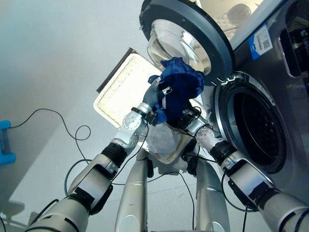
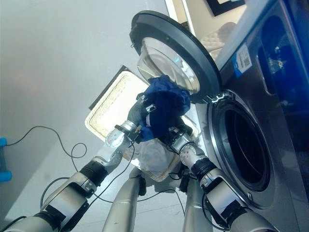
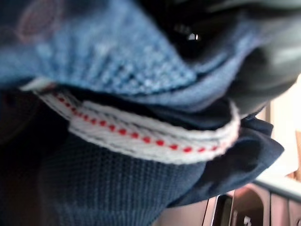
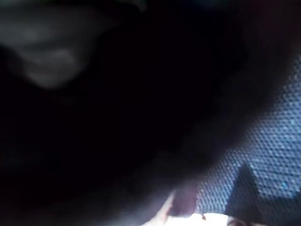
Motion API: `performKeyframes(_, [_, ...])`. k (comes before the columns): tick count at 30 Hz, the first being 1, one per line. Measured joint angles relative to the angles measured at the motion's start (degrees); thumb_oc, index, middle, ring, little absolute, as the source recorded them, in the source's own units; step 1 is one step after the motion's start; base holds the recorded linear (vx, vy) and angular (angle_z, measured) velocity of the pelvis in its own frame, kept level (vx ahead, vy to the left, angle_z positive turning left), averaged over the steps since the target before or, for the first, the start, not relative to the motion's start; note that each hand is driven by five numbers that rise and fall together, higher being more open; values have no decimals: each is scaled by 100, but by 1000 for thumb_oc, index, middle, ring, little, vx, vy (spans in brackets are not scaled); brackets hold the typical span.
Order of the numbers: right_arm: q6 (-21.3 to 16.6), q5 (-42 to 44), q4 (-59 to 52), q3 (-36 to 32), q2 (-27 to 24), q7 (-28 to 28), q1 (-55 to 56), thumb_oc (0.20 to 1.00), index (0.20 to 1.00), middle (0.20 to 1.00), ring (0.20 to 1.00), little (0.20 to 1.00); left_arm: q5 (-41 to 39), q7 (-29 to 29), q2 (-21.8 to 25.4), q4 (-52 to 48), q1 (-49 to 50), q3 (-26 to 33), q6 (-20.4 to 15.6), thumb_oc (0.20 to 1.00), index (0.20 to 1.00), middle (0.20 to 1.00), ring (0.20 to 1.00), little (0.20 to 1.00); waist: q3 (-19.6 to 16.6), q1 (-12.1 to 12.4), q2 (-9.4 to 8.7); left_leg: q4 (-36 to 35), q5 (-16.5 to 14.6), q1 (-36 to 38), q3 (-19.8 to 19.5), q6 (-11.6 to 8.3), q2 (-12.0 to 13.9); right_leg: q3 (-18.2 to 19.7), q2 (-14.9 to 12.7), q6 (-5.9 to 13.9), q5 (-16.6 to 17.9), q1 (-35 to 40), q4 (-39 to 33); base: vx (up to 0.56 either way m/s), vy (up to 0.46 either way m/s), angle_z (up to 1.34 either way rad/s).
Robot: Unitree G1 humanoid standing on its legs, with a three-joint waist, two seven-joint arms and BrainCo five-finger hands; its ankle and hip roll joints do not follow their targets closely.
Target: Put the clothes into the washing machine.
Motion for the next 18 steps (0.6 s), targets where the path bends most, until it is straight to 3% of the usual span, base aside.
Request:
performKeyframes(1, [-80,91,0,-13,10,16,57,200,200,200,200,200,29,-12,-17,37,-33,-22,58,1000,1000,1000,1000,1000,0,-18,0,-15,-11,7,54,11,3,47,17,11,67,-6,-76,-29,99,-30])
performKeyframes(4, [-137,204,11,-120,128,21,196,200,200,200,200,200,472,88,-51,52,-16,-21,69,1000,1000,1000,1000,1000,-1,-110,-2,-74,-29,45,206,37,20,204,92,68,230,14,-304,-26,84,-29])
performKeyframes(9, [-284,649,245,-253,266,92,409,200,200,200,200,200,1563,834,-114,245,-60,-286,32,1000,1000,1000,1000,1000,-1,-302,-3,-180,-52,70,561,99,4,507,171,201,595,21,-832,-28,82,-31])
performKeyframes(18, [-358,840,753,-465,527,394,546,200,200,200,200,200,2167,1389,-299,579,12,-448,-119,1000,1000,1000,1000,1000,-2,-459,-5,-226,-107,86,759,138,32,734,278,232,835,24,-1200,-12,71,-15])
